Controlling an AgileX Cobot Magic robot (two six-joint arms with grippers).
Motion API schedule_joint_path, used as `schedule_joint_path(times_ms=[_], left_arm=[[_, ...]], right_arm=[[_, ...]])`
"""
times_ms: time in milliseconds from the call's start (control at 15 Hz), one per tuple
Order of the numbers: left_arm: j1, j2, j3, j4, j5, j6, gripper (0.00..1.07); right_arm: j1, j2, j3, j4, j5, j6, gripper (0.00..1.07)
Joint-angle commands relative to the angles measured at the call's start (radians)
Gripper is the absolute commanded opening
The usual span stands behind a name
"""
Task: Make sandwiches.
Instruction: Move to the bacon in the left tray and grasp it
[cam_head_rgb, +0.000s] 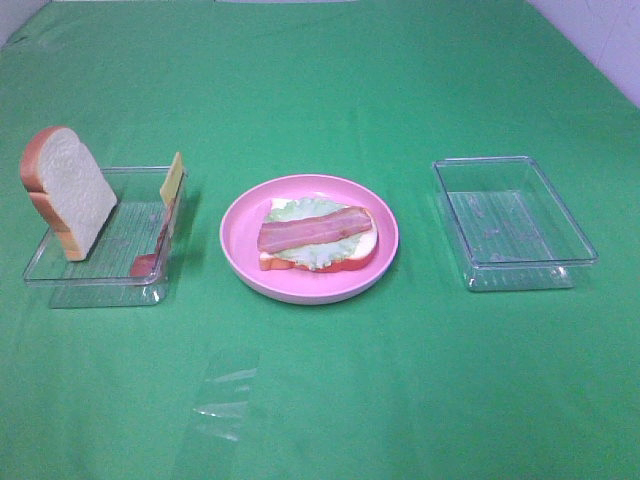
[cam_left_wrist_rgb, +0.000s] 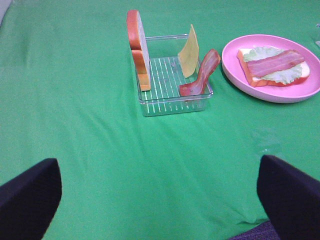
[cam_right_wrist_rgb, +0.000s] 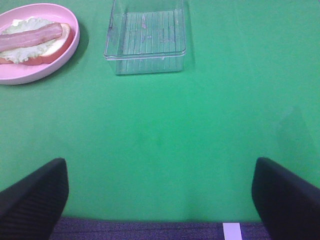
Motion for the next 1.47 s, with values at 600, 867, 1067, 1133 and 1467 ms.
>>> schedule_joint_path(times_ms=[600, 867, 1067, 1133, 1467], left_arm=[[-0.005, -0.001, 0.005, 0.049, -0.012, -0.082, 0.98], [-0.005, 0.000, 0.005, 0.049, -0.014, -0.083, 0.98], [-0.005, 0.176, -0.086, 0.014, 0.118, -0.087, 0.98], [-0.005, 0.278, -0.141, 0.025, 0.140, -0.111, 0.98], [-0.005, 0.922, -0.515, 0.086, 0.209, -0.108, 1.00]], right_arm=[[0.002, -0.031, 0.002, -0.008, -0.017, -0.060, 0.94], [0.002, -0.031, 0.002, -0.008, -0.017, -0.060, 0.94], [0.002, -0.031, 0.002, -0.008, -0.017, -0.060, 0.94], [0.002, -0.031, 0.002, -0.008, -0.017, -0.060, 0.94], [0.002, -0.031, 0.002, -0.008, -0.017, -0.060, 0.94]])
